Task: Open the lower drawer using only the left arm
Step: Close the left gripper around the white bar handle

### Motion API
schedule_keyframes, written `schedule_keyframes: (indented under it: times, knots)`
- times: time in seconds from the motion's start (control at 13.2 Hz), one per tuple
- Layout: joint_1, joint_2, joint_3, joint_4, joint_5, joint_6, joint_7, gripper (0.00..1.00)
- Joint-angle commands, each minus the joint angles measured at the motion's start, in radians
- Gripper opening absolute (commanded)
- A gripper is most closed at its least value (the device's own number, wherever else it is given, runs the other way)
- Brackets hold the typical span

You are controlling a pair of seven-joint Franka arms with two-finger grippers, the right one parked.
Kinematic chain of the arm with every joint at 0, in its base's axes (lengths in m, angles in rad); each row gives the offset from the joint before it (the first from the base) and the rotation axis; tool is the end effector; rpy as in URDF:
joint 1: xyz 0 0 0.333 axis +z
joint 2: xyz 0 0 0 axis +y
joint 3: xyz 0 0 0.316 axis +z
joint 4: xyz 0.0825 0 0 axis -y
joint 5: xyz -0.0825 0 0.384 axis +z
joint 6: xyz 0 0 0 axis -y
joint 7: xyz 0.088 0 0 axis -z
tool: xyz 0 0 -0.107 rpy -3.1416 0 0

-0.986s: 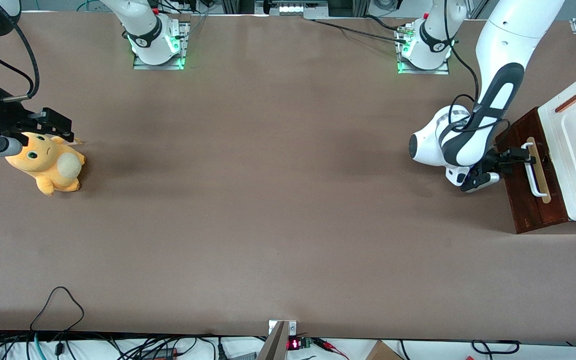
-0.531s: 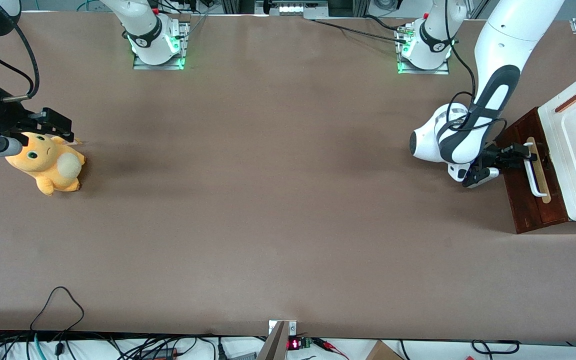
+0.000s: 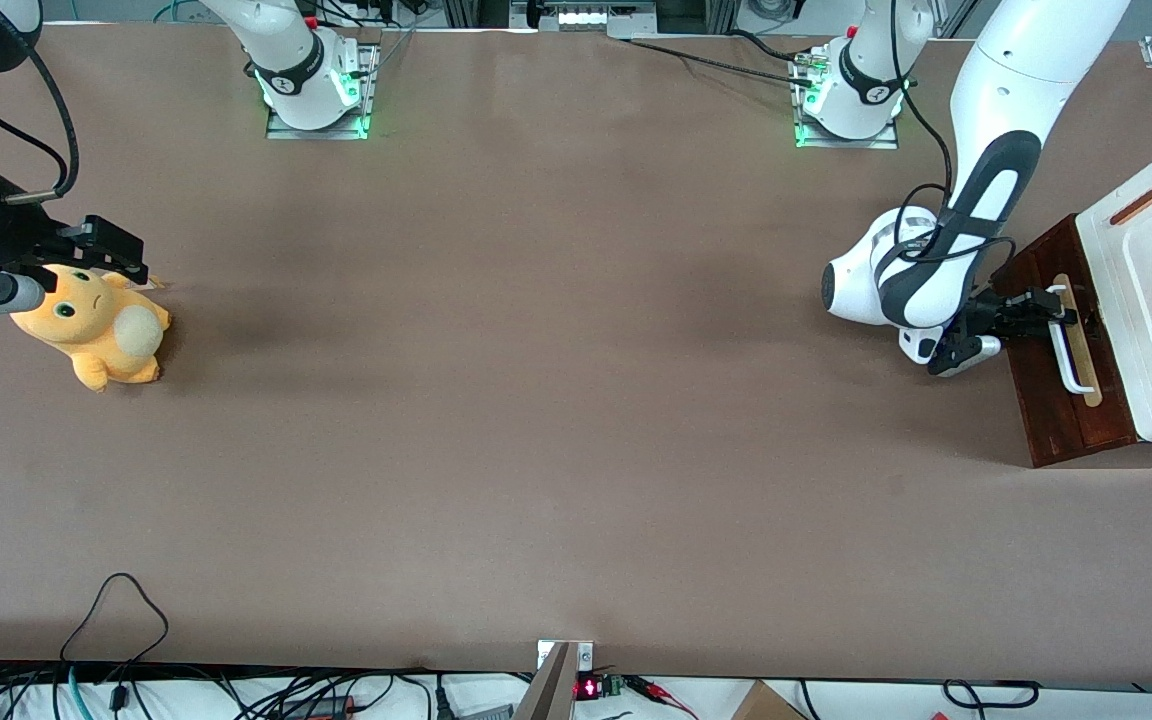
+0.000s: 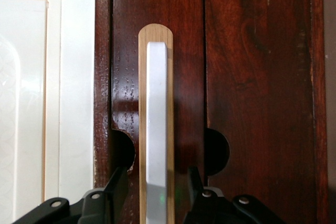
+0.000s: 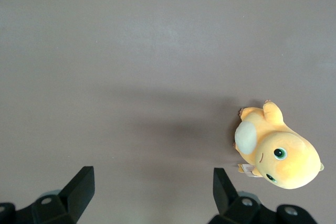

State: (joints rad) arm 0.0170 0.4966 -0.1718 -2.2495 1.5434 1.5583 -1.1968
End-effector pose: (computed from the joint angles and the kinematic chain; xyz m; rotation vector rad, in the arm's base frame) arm 0.4872 0.0295 0.1625 -1.6511 0.0654 -0.0984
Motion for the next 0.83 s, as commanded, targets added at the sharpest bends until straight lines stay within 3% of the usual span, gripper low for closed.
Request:
schedule_keyframes:
  times: [0.0,0.15,0.76]
  knots:
    - [0.003,0.011,0.003,0.001,0.030,-0.015,-0.017,0.40]
    - [0.003,0.013,0.005,-0.001,0.030,-0.012,-0.018,0.35]
    - [0.003,0.022,0.020,0.007,0.076,-0.003,-0.015,0.35]
